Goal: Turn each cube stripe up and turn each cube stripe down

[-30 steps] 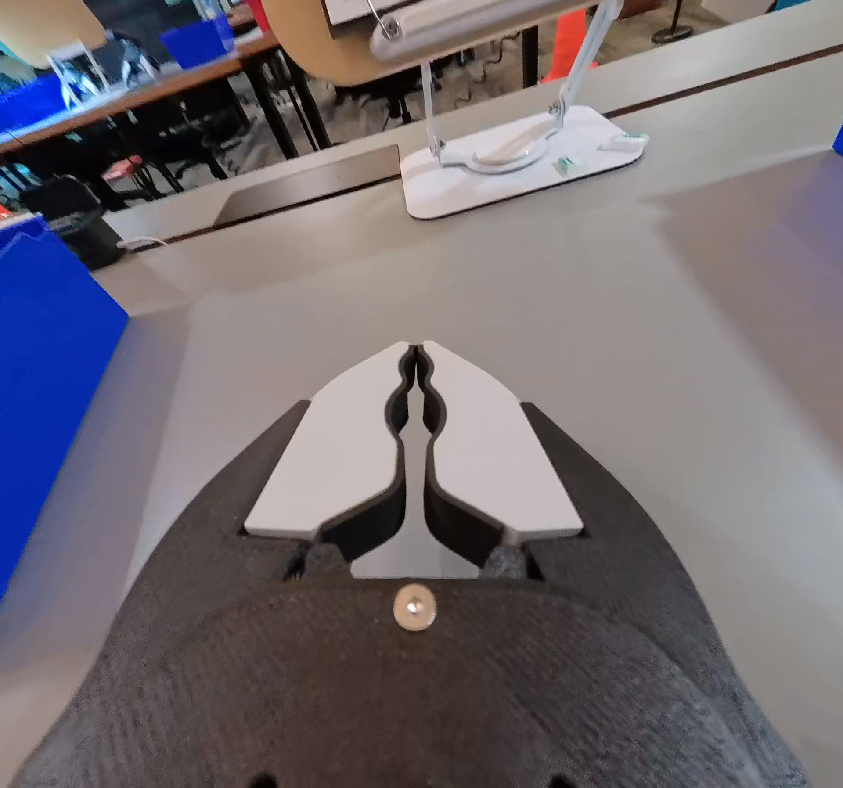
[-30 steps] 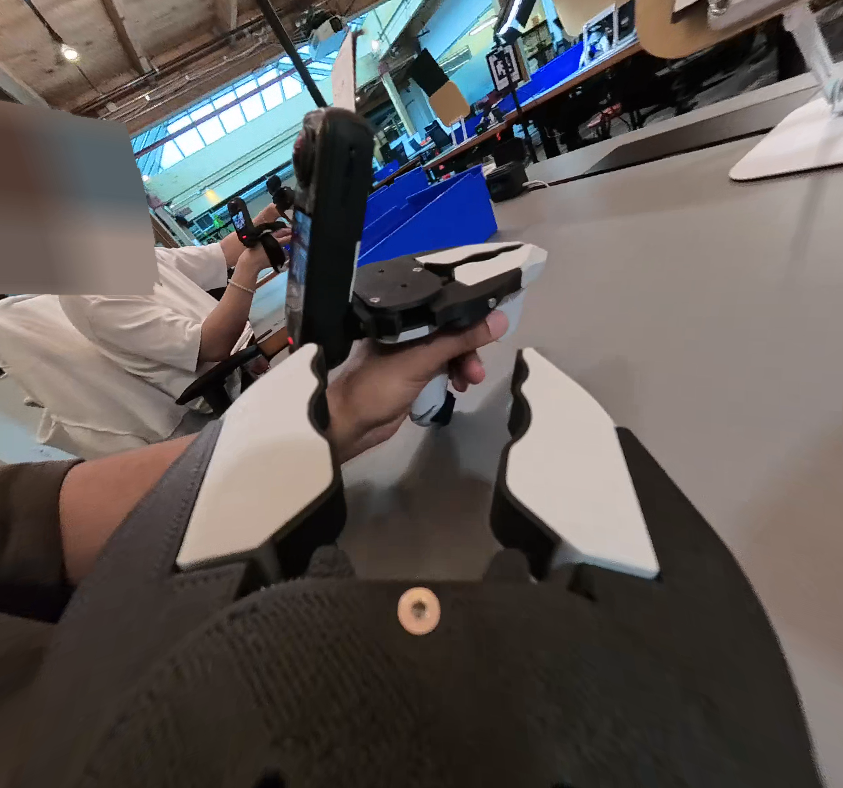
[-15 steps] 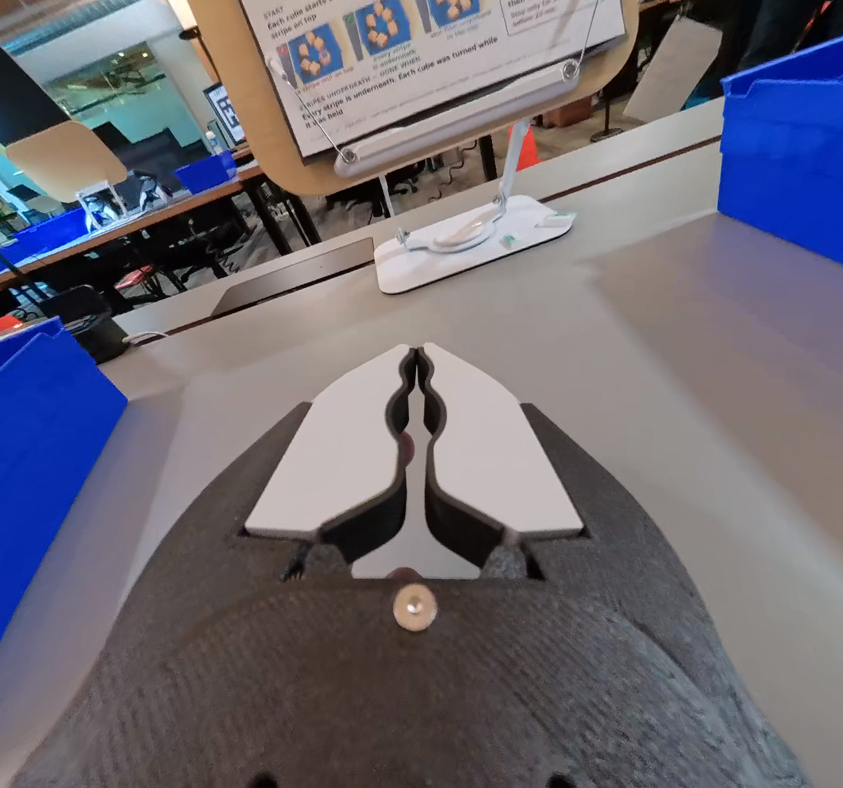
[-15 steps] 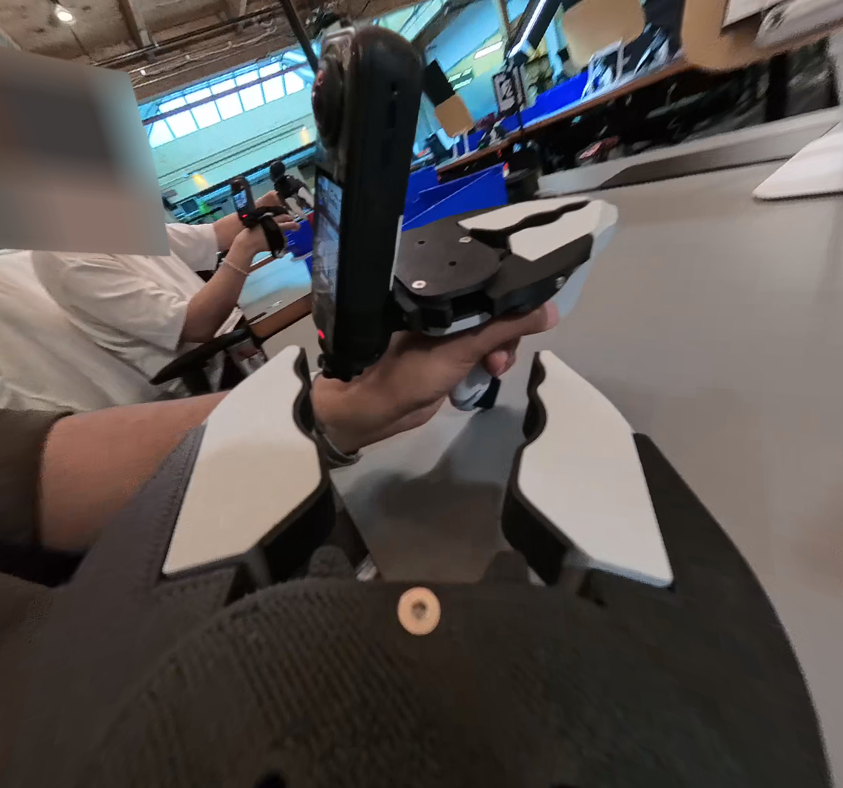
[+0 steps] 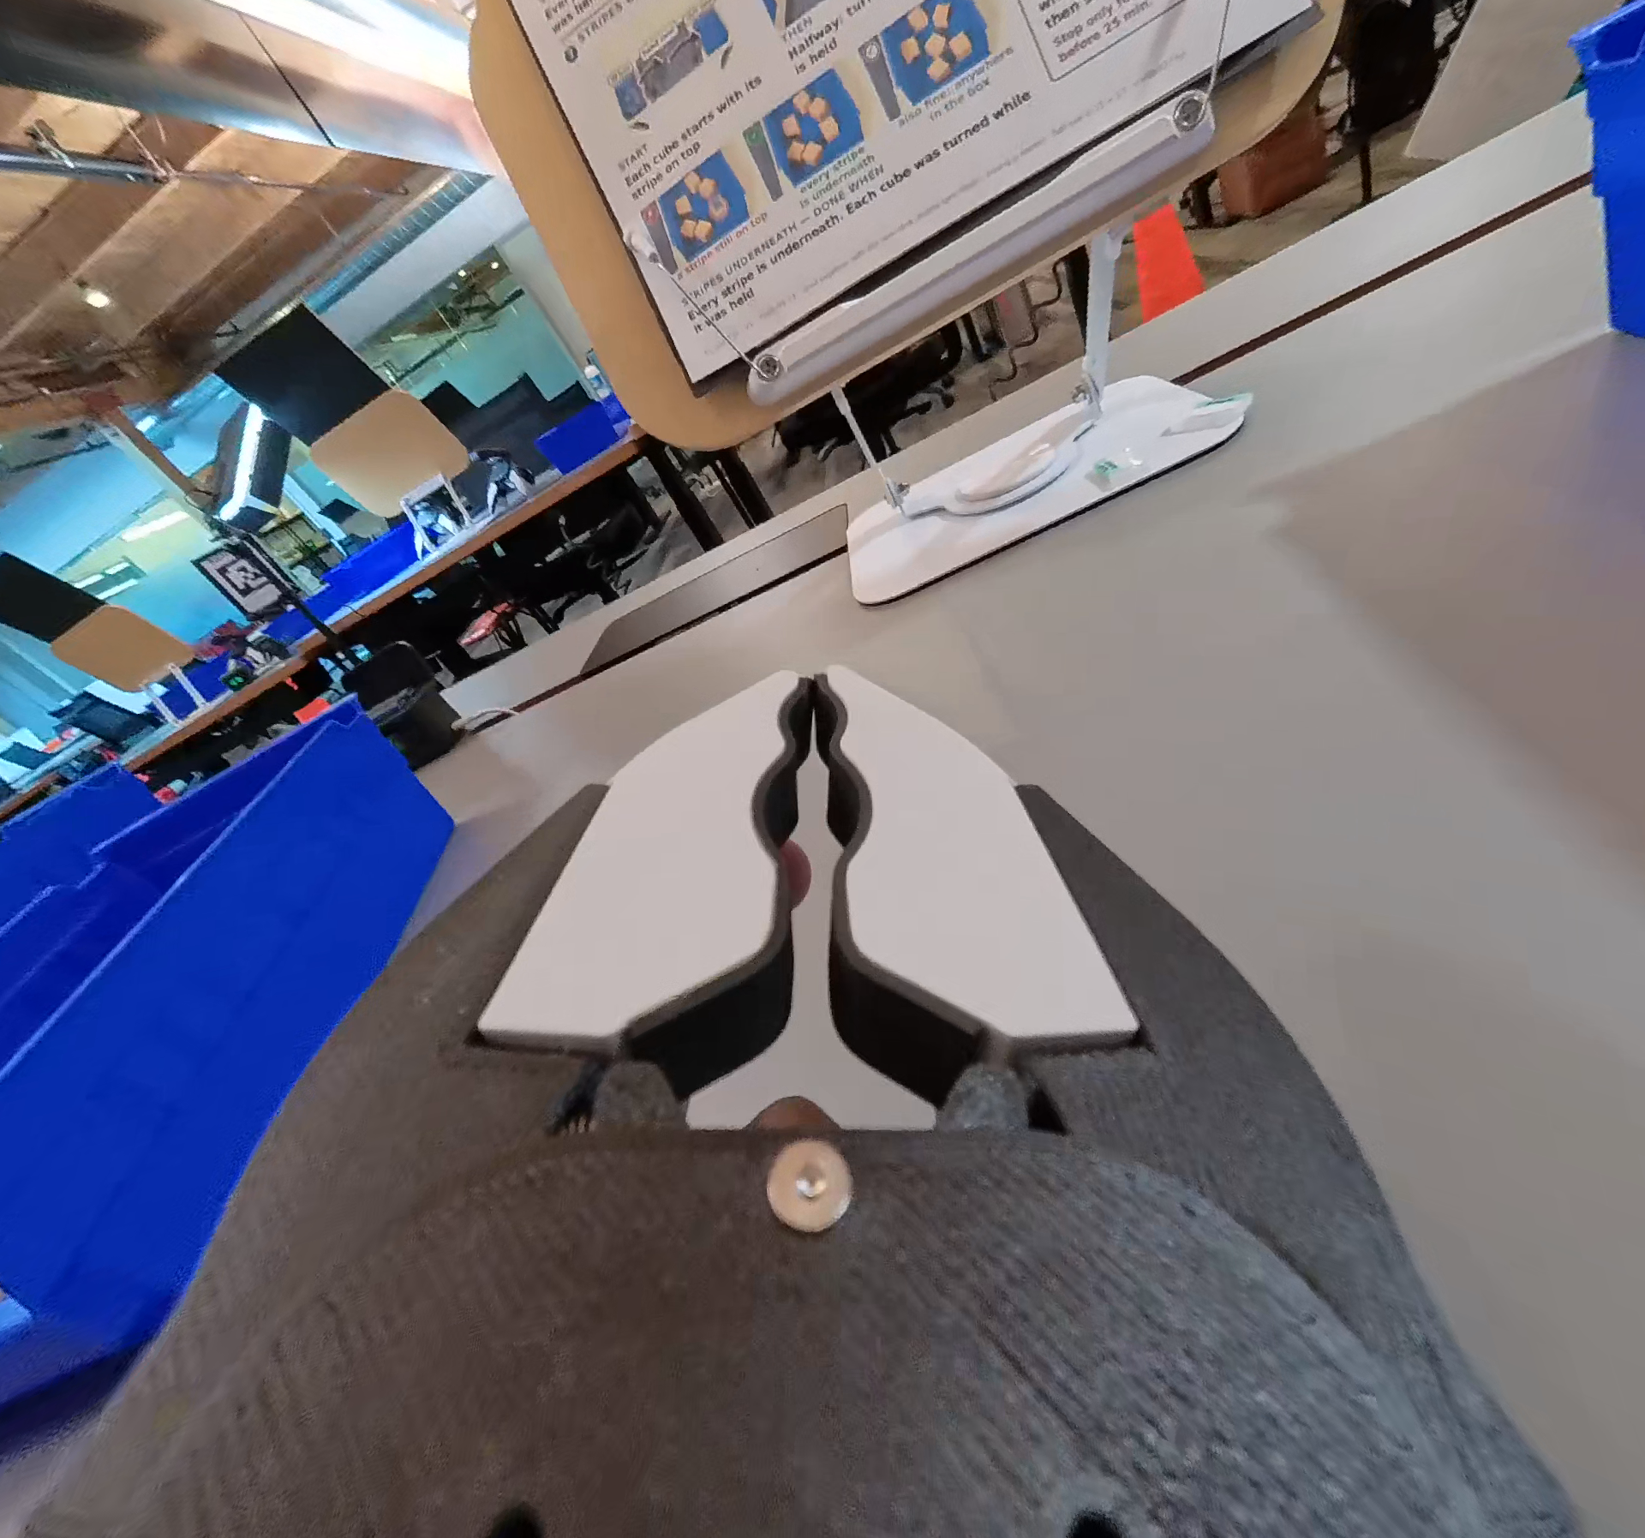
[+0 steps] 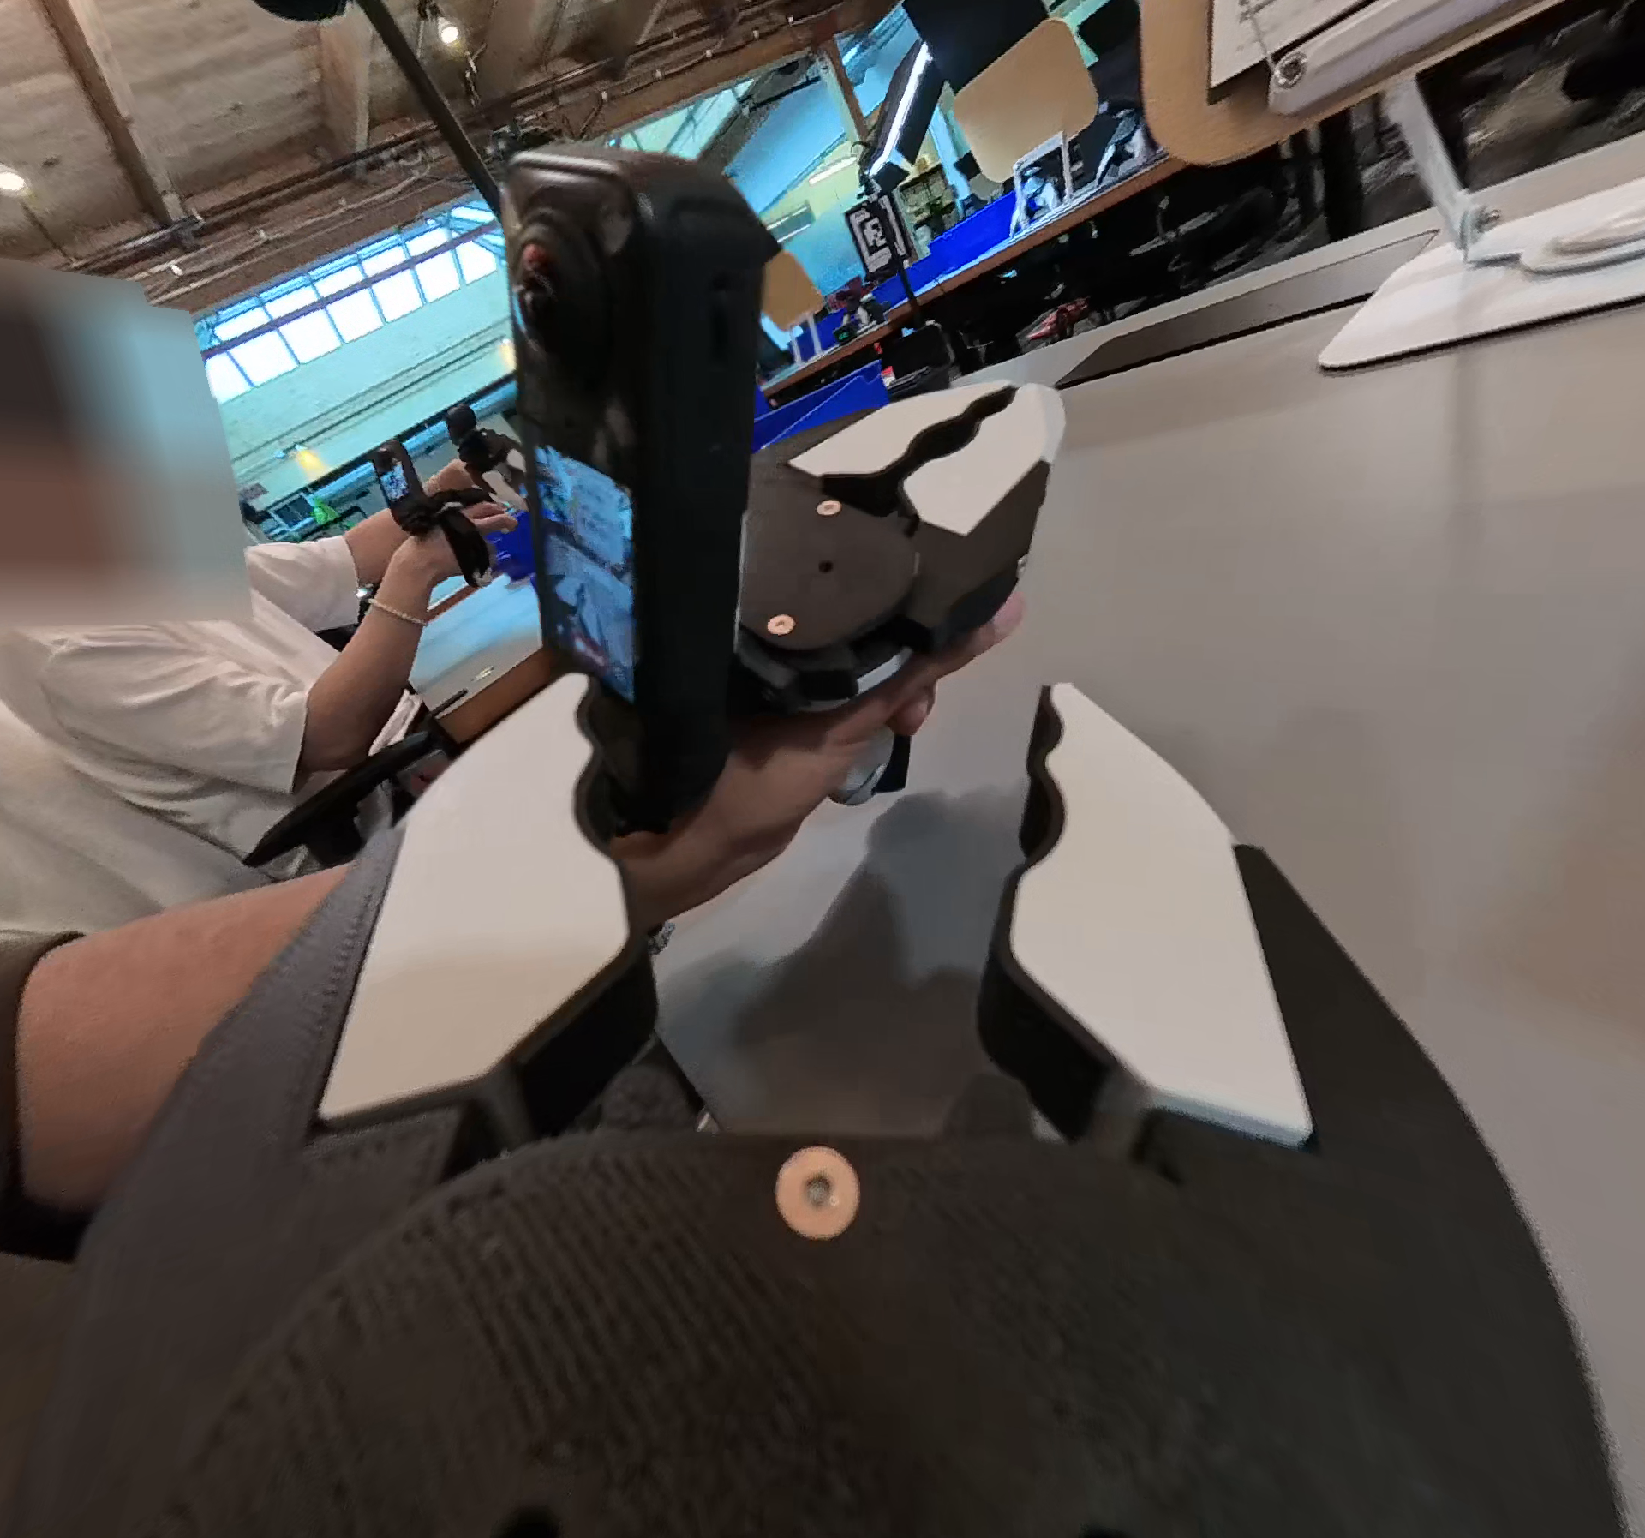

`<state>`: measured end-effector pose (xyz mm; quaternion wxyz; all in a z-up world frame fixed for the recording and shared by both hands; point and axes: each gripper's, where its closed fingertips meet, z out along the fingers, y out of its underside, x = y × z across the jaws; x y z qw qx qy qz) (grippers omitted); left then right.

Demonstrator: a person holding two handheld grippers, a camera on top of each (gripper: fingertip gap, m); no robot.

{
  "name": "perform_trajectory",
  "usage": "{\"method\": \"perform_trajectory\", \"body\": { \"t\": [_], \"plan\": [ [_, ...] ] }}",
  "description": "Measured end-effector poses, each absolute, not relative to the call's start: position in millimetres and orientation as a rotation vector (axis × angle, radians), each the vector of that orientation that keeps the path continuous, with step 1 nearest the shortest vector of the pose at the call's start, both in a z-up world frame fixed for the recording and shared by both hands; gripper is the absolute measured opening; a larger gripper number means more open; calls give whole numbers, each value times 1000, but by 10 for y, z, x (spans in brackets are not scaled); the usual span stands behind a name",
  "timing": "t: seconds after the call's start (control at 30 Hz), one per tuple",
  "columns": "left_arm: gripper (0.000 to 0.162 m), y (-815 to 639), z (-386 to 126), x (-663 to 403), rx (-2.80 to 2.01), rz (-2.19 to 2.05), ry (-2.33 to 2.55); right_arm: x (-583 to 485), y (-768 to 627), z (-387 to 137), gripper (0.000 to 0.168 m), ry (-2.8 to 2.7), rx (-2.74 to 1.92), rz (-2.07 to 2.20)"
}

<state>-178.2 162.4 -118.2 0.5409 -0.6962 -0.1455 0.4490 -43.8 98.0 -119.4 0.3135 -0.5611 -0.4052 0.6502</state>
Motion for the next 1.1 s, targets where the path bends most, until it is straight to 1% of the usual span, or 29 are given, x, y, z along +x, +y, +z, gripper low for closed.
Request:
{"method": "perform_trajectory", "body": {
  "t": [0.03, 0.17, 0.3, 0.43, 0.57, 0.77, 0.87, 1.1],
  "plan": [
    [0, 1631, -1191, -1769, -1661, 1054, -353, -444, 984, -1195, 94, -1073, -1487, 1731],
    [0, 1636, -1224, -1785, -1680, 1056, -365, -445, 936, -1169, 91, -1106, -1472, 1769],
    [0, 1635, -1242, -1792, -1689, 1061, -371, -440, 865, -1198, 92, -1173, -1450, 1709],
    [0, 1651, -1215, -1735, -1681, 1063, -352, -432, 869, -1193, 87, -1176, -1443, 1688],
    [0, 1658, -1224, -1693, -1689, 1038, -354, -433, 867, -1200, 91, -1185, -1461, 1723],
    [0, 1640, -1236, -1696, -1695, 1029, -357, -437, 833, -1187, 88, -1203, -1446, 1725],
    [0, 1659, -1249, -1663, -1711, 992, -361, -426, 801, -1151, 83, -1206, -1432, 1761],
    [0, 1674, -1276, -1662, -1723, 977, -364, -430, 811, -1166, 82, -1213, -1446, 1753]
  ]
}}
